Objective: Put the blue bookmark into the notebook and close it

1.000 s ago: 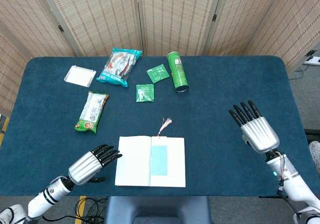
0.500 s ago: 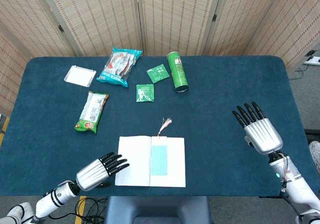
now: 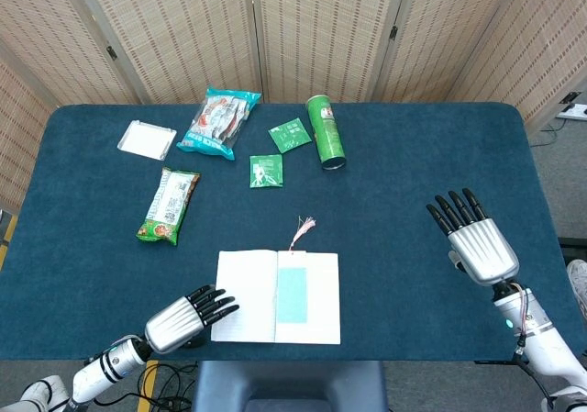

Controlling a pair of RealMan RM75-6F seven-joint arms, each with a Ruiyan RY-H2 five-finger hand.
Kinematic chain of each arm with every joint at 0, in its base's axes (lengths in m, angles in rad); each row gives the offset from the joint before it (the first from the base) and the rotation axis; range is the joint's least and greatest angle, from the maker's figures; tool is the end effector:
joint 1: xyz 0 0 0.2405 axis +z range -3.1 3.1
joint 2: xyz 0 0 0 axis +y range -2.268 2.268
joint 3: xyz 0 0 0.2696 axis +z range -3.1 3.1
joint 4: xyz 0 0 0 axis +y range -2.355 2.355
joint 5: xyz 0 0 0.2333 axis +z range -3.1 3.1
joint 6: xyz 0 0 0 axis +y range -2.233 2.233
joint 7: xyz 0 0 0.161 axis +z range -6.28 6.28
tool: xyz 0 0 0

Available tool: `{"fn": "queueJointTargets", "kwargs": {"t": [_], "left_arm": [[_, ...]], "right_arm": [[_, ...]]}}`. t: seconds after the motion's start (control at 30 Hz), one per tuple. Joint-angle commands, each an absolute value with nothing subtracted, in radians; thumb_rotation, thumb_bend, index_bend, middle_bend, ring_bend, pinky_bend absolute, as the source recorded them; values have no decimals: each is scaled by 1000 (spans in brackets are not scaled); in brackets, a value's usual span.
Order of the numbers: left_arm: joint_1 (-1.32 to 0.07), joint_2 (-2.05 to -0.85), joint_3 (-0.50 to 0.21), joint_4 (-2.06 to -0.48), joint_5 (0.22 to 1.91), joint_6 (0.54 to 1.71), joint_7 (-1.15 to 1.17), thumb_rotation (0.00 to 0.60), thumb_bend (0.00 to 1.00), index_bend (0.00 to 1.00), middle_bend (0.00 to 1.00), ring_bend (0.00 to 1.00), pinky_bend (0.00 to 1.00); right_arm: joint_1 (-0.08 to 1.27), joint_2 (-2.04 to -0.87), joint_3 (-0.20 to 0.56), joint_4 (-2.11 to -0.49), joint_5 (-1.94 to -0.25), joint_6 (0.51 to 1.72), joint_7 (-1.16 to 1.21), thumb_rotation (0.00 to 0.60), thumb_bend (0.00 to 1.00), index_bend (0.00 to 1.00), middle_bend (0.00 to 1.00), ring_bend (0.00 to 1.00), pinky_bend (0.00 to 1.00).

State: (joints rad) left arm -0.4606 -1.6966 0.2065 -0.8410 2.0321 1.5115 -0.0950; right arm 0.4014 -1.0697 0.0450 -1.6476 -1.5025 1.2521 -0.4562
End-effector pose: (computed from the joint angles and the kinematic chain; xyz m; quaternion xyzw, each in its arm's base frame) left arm -0.2659 0.2368 -0.0583 -0.8486 -0.1333 -0.4391 0.2632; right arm -0.2663 -0.2924 0.1220 0.7614 -0.1759 0.2747 0.5603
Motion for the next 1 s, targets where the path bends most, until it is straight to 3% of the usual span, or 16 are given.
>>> {"fn": "queueJointTargets", "kwargs": {"t": [0.03,1.0], "left_arm": [[-461,-1701,211,-837,2027,1510,-95,600,137,100,176,163,227],[-492,-1743,224,-845,1984,1481,-84,600,136,90,174,161,228]], "right_arm": [[400,-1069,46,-1649,-1503,1253,-456,600,170,91,82,0,0],[380,-1069,61,-1640,-1508,1261,-443,600,169,91,82,0,0]]}}
